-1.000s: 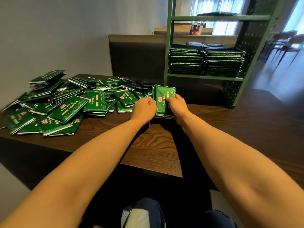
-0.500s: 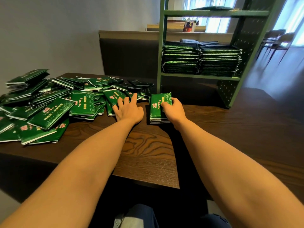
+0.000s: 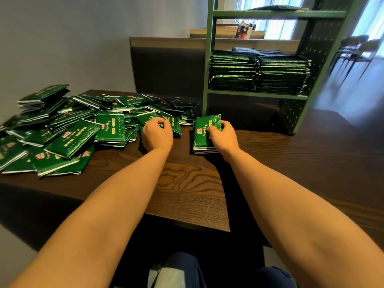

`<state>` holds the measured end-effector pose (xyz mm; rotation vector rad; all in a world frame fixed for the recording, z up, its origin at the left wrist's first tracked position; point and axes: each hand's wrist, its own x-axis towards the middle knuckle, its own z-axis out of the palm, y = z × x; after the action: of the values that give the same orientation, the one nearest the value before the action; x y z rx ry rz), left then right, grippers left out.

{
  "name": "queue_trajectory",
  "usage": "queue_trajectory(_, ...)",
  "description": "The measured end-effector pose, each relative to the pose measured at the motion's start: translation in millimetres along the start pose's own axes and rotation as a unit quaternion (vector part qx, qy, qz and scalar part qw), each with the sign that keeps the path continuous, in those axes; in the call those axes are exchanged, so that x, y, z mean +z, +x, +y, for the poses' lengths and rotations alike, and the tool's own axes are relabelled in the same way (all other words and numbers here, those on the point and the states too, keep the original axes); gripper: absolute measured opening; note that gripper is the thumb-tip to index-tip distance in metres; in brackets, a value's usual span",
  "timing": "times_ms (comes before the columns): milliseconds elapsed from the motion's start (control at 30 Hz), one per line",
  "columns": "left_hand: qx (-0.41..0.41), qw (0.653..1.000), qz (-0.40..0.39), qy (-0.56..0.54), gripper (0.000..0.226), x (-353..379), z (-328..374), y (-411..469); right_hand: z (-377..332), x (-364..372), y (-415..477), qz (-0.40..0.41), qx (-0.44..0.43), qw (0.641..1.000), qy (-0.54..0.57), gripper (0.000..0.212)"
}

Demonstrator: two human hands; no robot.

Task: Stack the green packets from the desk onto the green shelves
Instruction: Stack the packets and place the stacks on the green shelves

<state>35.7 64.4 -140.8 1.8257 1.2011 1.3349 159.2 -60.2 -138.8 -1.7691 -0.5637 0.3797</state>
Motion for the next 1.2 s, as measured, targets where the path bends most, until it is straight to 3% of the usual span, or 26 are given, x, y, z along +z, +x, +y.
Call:
queue_trajectory(233,-0.115,0.987,-0.013,-0.115,0.015,-31.1,11.3,0.4,-9.0,-1.5,-17.5,0.021,0.044,0.999,0.004,0.047)
queue_trajectory(400,-0.230,0.936,-0.047,-0.262,0.017,-44.3,21.7,-12.2,-10.6,-6.5,-31.4,0.032,0.062,0.998,-0.001,0.048)
queue_trajectory(533,-0.259,0.887,-0.142,-0.355,0.023,-52.6,34.6,-32.3,-16.2,-5.0,-39.3,-0.003,0.072,0.997,-0.002,0.058)
queue_trajectory(700,-0.143,0.940,-0.219,-0.221,0.030,-50.6,31.9,-48.6,-17.9,6.1,-43.1,-0.006,0.092,0.991,0.094,0.059)
queue_trajectory(900,-0.005,0.952,-0.279,-0.130,0.022,-54.4,29.7,-59.8,-15.0,4.3,-40.1,-0.048,0.070,0.990,0.117,0.041)
queue_trajectory(1033,0.079,0.969,-0.229,-0.040,0.010,-55.1,23.3,-52.4,-17.0,7.9,-34.8,-0.049,0.061,0.991,0.112,0.030)
queue_trajectory(1133,0.089,0.979,-0.161,0.083,0.029,-54.9,9.4,-35.4,-19.7,17.1,-28.2,-0.046,0.045,0.992,0.111,0.037)
queue_trajectory(1200,0.093,0.966,-0.142,0.194,0.046,-55.8,-2.7,-24.0,-18.0,23.6,-26.3,-0.040,0.028,0.994,0.102,0.034)
